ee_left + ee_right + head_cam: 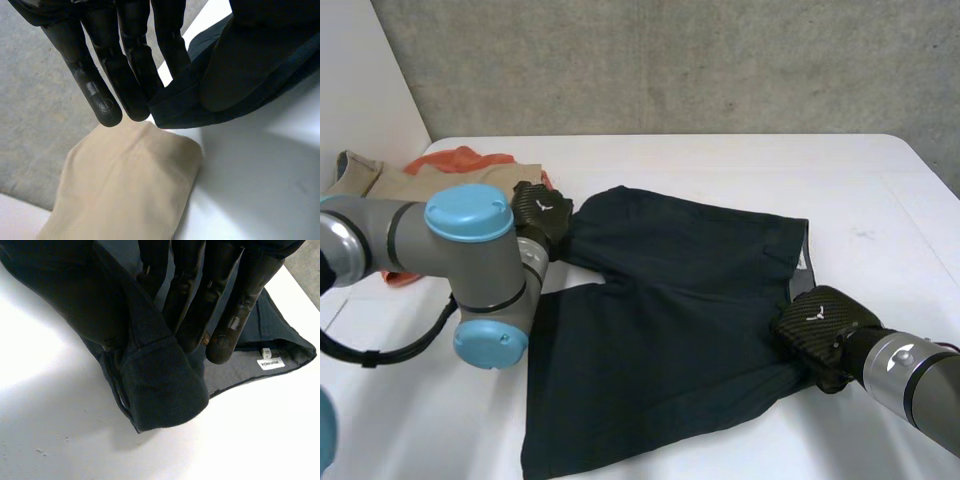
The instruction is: Fold the laundry.
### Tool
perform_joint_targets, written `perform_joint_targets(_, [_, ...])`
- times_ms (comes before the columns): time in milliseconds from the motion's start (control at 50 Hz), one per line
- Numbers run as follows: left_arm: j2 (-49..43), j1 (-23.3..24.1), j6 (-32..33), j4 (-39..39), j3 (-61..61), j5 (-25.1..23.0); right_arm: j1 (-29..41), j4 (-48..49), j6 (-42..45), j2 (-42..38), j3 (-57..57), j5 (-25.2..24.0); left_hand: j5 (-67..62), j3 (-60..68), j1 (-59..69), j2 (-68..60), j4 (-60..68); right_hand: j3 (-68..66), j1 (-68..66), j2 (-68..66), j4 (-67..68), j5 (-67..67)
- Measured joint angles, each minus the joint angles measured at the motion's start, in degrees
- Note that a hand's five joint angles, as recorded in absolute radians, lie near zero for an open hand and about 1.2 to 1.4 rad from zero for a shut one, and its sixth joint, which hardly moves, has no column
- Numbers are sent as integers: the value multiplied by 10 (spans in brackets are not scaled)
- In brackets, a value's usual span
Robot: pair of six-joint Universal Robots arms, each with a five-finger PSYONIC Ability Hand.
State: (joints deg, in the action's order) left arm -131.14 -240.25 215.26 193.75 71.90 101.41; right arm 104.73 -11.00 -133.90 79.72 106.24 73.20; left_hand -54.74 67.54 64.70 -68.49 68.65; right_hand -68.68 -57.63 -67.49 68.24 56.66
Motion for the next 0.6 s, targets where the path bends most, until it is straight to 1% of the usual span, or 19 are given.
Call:
perform_joint_targets(80, [21, 13, 1, -9, 22, 12, 2, 0, -1, 0, -3, 0, 0, 0, -1, 0, 0, 0, 0, 0, 0, 0])
perform_joint_targets(100, [24, 19, 1, -11, 26, 13, 3, 1, -2, 0, -4, 0, 283, -295, -331, 303, -304, 0, 0, 0, 0, 0])
perform_joint_targets(140, [28, 28, 0, -13, 31, 14, 4, 3, -6, 0, -6, -1, 481, -502, -528, 514, -517, 0, 0, 0, 0, 1])
perform_joint_targets(180, [33, 34, -1, -14, 35, 14, 5, 6, -16, 0, -10, -1, 521, -549, -541, 563, -565, 0, 0, 0, 0, 0])
perform_joint_targets(280, [76, 40, -21, -18, 57, 14, 3, 17, -58, -4, -24, -6, 521, -550, -540, 564, -567, 0, 0, 0, 0, 0])
perform_joint_targets(380, [158, 45, -78, -30, 113, 13, 0, 28, -103, -12, -42, -8, 518, -545, -525, 553, -564, 0, 0, 0, 0, 0])
perform_joint_targets(400, [190, 49, -105, -41, 139, 12, 0, 33, -114, -17, -49, -8, 503, -531, -498, 536, -544, 0, 0, 0, 0, 0])
perform_joint_targets(440, [202, 51, -115, -46, 149, 12, 0, 35, -118, -19, -52, -8, 491, -521, -486, 528, -532, 0, 0, 0, 0, 0])
perform_joint_targets(460, [240, 59, -150, -70, 183, 11, -1, 40, -130, -28, -61, -6, 474, -505, -471, 513, -513, 0, 0, 0, 0, 0])
perform_joint_targets(520, [273, 71, -183, -102, 219, 8, -1, 43, -137, -38, -69, -4, 471, -502, -471, 511, -511, 0, 0, 0, 0, 0])
perform_joint_targets(560, [300, 87, -218, -141, 257, 3, -1, 45, -142, -51, -78, -3, 471, -502, -471, 511, -511, 0, 0, 0, 0, 0])
perform_joint_targets(580, [300, 87, -218, -141, 257, 3, -1, 45, -142, -51, -78, -3, 471, -502, -471, 511, -511, 0, 0, 0, 0, 0])
perform_joint_targets(600, [311, 97, -243, -168, 282, -4, -1, 45, -143, -56, -81, -2, 471, -502, -471, 511, -510, 0, 0, 0, 0, 0])
